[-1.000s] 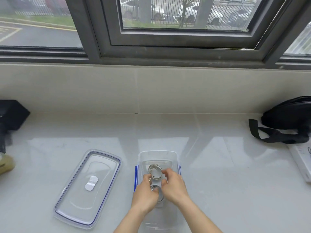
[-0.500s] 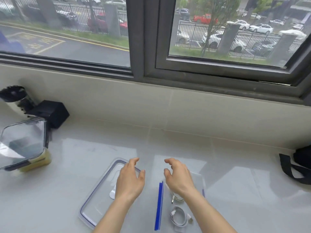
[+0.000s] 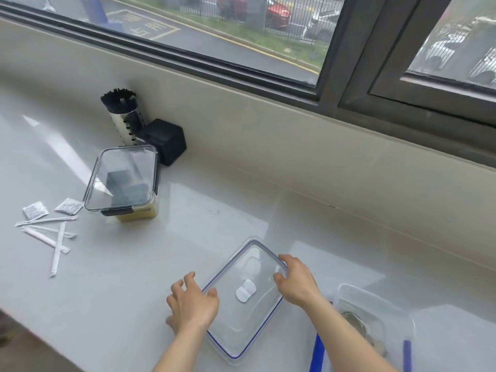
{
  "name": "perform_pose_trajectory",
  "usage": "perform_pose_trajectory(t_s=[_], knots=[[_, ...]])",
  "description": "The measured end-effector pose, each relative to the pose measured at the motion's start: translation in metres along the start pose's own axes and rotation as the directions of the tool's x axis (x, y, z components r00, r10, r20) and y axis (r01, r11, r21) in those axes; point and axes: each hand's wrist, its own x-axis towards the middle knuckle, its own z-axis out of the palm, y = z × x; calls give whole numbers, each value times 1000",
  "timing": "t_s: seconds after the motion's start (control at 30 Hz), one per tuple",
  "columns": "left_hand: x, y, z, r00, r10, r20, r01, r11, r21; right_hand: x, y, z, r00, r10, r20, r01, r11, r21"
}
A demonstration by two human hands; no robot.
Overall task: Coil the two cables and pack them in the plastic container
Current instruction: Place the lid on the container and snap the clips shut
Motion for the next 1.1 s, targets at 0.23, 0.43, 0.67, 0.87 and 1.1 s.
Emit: perform_pose_trajectory(t_s=[0.23, 0.43, 0.67, 0.87, 1.1], knots=[[13, 0, 11, 994, -85, 75, 94, 988, -124, 17, 0, 12, 998, 57, -21, -57, 998, -12], [18, 18, 3, 999, -22, 27, 25, 987, -156, 21, 4, -5, 982, 190, -5, -188, 973, 132], [1, 87, -22, 972, 203, -117, -228, 932, -281, 0, 5, -69, 944, 265, -198, -174, 906, 386], [-38, 158, -27, 905, 374, -202, -425, 795, -434, -37, 33, -136, 859, 335, -387, -40, 798, 602], [-91, 213, -4, 821, 544, -171, -489, 518, -702, -96, 91, -178, 826, 479, -296, 105, 386, 917]])
